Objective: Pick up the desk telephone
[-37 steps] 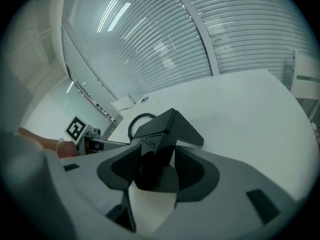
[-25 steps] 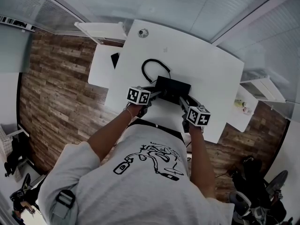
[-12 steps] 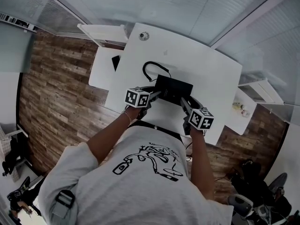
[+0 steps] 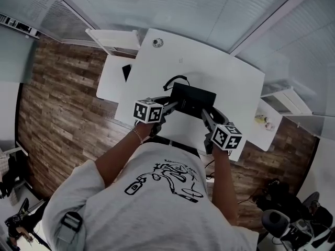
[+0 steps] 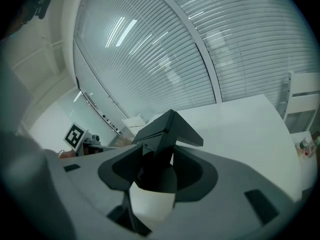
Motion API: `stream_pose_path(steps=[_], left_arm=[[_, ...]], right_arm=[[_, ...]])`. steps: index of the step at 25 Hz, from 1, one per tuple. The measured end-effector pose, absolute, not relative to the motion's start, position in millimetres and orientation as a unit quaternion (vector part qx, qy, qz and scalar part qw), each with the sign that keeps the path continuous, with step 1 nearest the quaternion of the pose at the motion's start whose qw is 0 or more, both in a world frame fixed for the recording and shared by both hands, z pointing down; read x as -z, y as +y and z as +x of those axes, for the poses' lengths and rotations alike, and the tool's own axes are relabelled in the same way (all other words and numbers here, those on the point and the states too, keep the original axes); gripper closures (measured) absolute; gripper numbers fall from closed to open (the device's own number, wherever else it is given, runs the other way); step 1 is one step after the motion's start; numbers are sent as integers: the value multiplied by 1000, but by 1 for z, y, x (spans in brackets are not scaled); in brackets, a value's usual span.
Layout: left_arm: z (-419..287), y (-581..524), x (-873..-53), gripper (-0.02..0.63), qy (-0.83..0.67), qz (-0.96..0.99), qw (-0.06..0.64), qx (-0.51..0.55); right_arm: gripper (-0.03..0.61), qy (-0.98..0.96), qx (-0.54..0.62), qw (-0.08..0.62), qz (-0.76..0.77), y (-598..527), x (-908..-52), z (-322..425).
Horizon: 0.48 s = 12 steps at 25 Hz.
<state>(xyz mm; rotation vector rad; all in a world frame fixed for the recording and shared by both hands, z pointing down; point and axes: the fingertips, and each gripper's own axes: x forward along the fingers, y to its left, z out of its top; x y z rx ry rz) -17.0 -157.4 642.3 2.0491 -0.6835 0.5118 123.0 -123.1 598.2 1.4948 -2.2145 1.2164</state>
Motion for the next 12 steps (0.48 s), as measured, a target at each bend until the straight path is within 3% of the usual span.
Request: stream_pose_path(steps=[12], left_arm=[[-23, -152, -578, 426, -287, 834, 439, -174]], right_arm=[[394, -762, -393, 91, 507, -119, -531, 118]])
